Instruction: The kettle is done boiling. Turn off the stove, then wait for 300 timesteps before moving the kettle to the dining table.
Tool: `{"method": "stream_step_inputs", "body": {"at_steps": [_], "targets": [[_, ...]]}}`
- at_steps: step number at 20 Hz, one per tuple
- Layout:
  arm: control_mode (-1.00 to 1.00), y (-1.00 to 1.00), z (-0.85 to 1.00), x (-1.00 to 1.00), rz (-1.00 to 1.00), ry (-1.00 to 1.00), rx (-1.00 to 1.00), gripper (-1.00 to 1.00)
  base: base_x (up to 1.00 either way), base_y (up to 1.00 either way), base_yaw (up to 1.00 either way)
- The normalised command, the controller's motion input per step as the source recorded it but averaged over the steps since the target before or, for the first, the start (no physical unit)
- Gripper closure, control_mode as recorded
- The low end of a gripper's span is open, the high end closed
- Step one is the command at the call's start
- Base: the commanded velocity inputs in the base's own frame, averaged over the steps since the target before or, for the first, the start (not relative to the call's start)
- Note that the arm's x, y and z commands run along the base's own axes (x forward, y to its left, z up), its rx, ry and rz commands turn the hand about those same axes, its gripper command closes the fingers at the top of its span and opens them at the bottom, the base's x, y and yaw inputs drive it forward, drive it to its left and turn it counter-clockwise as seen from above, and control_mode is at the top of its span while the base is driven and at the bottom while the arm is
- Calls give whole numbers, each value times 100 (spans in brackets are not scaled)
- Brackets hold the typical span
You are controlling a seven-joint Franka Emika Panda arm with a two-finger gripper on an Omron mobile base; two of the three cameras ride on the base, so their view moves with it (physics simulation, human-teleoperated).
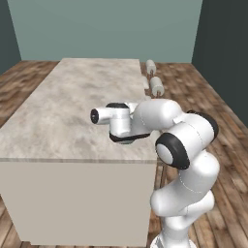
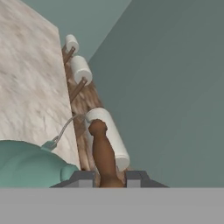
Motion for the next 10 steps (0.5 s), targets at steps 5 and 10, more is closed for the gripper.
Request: {"method": "stream_step_inputs", "body": {"at_steps": [5,10], "targets": [[-100,0,-2,3,0,0,0,100,0,0,0],[-100,0,-4,1,0,0,0,100,0,0,0]]}}
